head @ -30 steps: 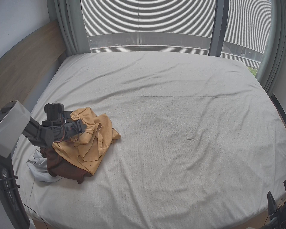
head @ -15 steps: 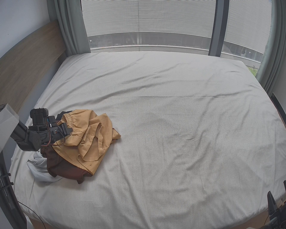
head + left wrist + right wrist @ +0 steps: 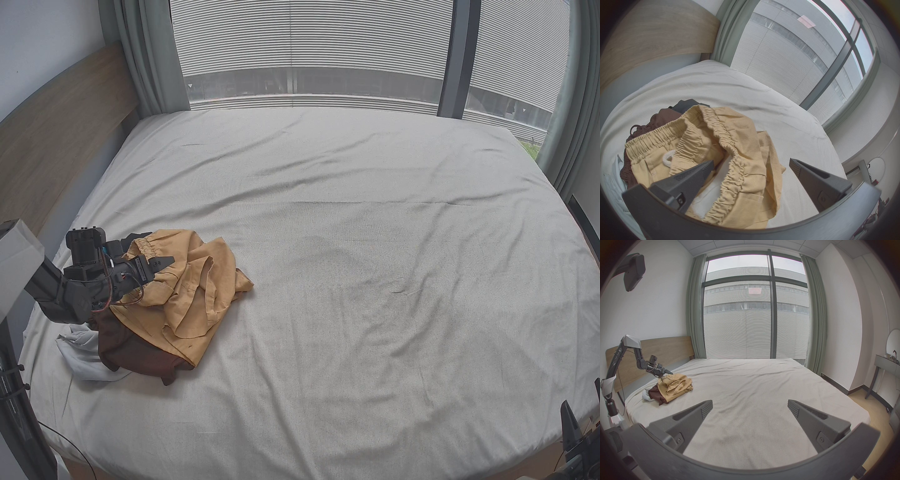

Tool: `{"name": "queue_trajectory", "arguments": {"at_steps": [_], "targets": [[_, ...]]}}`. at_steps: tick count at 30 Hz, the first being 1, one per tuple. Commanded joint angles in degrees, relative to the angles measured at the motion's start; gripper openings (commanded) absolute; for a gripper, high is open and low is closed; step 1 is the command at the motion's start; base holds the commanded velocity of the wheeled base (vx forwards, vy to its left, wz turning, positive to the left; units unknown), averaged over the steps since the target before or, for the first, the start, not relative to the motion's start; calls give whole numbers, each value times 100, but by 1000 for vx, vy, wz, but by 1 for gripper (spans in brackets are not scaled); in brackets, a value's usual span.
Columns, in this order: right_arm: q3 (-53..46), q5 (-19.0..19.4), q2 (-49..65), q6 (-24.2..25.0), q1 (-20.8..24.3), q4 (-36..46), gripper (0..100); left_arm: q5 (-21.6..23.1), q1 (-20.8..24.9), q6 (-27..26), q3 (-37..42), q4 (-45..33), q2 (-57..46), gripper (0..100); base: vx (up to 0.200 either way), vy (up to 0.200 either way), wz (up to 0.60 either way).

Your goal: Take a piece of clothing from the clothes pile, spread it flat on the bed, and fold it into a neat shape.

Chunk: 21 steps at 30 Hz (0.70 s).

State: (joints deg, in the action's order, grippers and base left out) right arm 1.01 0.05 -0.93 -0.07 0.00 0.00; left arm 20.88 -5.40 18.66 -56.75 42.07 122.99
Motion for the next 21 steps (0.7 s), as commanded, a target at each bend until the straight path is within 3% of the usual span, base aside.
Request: {"name": "queue_trajectory", "arguments": {"at_steps": [1, 12, 13, 21], "targets": [[-101, 4, 66, -1, 9, -9, 100, -14, 224, 23, 199, 214, -3, 100, 0, 0, 0], [-101, 4, 66, -1, 0, -9, 100, -14, 276, -3, 384, 486, 6, 100, 0, 0, 0], [-101, 4, 66, -1, 0, -9, 100, -14, 276, -3, 401, 495, 6, 0, 0, 0, 0], [-101, 4, 66, -1, 0, 0, 100, 65, 276, 14, 489, 750, -12, 0, 0, 0, 0]]}}
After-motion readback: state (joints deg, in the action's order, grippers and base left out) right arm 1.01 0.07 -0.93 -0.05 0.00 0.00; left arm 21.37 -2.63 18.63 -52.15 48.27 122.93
